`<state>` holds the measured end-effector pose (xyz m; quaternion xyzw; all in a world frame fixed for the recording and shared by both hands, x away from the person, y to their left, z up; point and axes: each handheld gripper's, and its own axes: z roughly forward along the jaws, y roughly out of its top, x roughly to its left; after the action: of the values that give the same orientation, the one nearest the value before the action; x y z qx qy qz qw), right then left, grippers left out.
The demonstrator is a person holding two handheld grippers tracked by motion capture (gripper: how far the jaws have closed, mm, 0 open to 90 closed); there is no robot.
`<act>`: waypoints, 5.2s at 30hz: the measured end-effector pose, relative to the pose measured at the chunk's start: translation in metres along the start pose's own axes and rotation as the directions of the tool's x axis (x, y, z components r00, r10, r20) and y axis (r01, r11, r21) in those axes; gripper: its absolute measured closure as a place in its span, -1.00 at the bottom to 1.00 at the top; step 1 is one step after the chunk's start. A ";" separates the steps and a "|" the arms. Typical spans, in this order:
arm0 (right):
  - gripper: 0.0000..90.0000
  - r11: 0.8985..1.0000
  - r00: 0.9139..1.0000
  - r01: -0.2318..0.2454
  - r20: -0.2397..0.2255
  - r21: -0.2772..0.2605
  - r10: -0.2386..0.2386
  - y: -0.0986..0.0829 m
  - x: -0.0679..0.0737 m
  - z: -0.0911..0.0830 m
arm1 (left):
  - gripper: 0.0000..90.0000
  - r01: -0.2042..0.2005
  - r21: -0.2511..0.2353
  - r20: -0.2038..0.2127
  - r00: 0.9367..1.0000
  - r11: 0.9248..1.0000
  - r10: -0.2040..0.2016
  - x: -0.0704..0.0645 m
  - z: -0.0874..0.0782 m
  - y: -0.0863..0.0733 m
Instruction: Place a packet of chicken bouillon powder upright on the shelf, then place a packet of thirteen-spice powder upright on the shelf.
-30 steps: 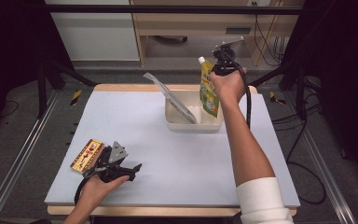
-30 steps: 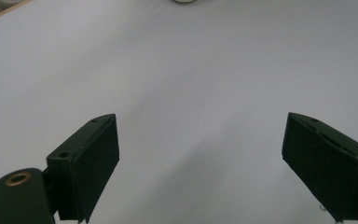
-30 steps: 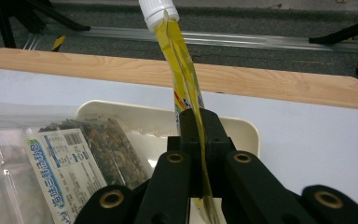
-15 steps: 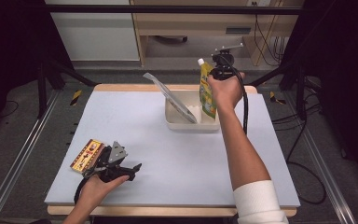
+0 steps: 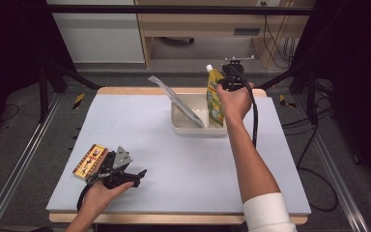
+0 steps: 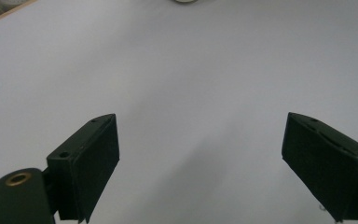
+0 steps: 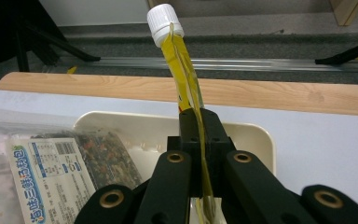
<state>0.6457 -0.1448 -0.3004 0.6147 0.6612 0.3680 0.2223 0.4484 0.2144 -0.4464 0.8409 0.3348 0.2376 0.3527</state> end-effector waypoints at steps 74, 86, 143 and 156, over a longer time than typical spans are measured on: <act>-0.42 0.903 0.919 0.393 0.026 -0.176 -0.395 -0.213 -0.023 -0.070 | -0.86 0.120 0.207 -0.148 0.985 0.971 -0.090 0.082 -0.046 0.006; -0.46 0.860 0.882 0.471 0.070 -0.195 -0.467 -0.222 -0.026 -0.066 | -0.86 0.224 0.379 -0.154 0.972 0.898 -0.177 0.098 -0.054 -0.008; -0.51 0.892 0.897 0.441 0.033 -0.101 -0.440 -0.226 -0.023 -0.056 | -0.29 0.161 0.523 -0.093 0.987 0.837 -0.132 0.115 -0.031 -0.021; -0.53 0.912 0.916 0.397 -0.010 -0.105 -0.401 -0.224 -0.026 -0.057 | -0.28 -0.063 0.407 0.027 0.998 0.911 0.056 0.055 -0.016 0.038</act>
<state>0.4612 -0.1764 -0.4390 0.4490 0.7567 0.3575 0.3131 0.4898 0.2411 -0.3987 0.9075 0.3485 0.1669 0.1646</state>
